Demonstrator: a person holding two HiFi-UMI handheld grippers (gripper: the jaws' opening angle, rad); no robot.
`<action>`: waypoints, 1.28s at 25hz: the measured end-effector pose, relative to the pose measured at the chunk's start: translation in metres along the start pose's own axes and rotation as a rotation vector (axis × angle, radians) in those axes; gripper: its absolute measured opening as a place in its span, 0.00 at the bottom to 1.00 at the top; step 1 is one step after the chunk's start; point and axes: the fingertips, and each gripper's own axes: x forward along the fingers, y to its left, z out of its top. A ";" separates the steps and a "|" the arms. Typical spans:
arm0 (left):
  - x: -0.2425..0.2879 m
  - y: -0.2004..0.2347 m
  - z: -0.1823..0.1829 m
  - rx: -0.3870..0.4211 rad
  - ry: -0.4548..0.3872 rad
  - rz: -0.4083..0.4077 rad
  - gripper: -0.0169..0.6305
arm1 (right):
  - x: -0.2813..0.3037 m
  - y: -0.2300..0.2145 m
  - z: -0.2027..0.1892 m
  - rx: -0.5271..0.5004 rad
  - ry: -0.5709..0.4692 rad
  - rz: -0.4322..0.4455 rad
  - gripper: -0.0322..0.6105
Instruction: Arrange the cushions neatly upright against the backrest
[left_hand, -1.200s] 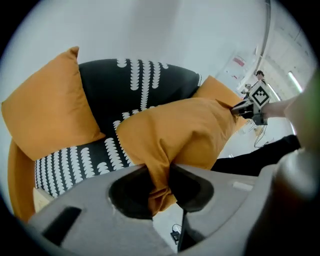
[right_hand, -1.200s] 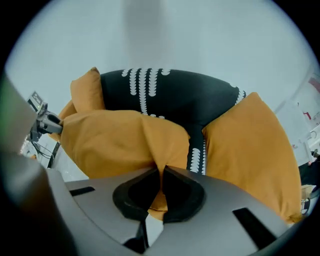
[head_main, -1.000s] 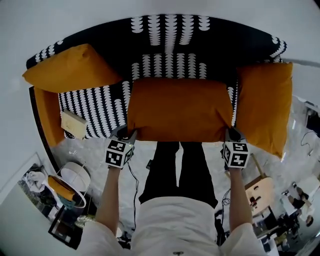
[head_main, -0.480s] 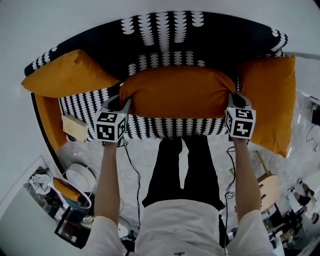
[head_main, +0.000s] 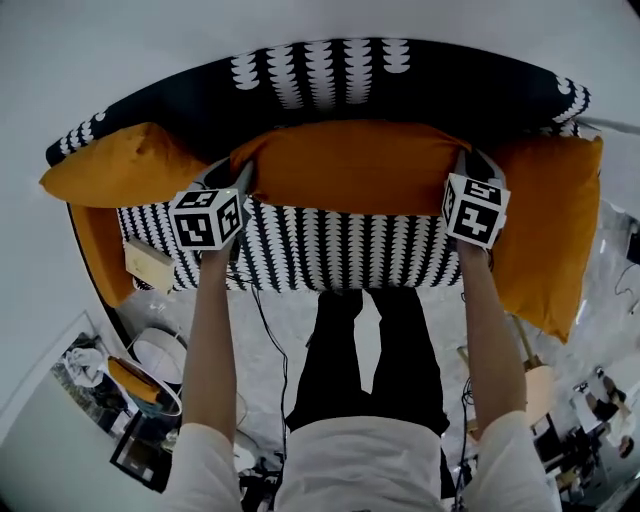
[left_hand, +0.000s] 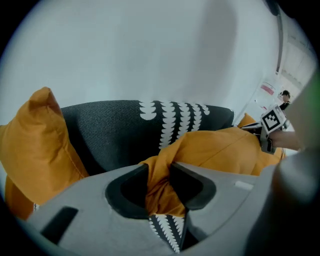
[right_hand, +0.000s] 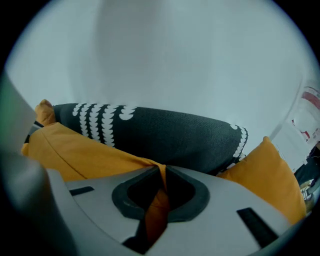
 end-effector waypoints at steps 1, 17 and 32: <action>0.008 0.004 0.007 -0.007 -0.013 0.010 0.24 | 0.008 -0.001 0.009 0.001 -0.023 -0.013 0.07; 0.001 0.032 0.099 -0.056 -0.127 0.163 0.31 | 0.024 -0.014 0.108 -0.083 -0.280 0.117 0.07; -0.151 -0.037 0.121 0.142 -0.226 0.242 0.23 | -0.116 -0.020 0.135 -0.078 -0.355 0.245 0.07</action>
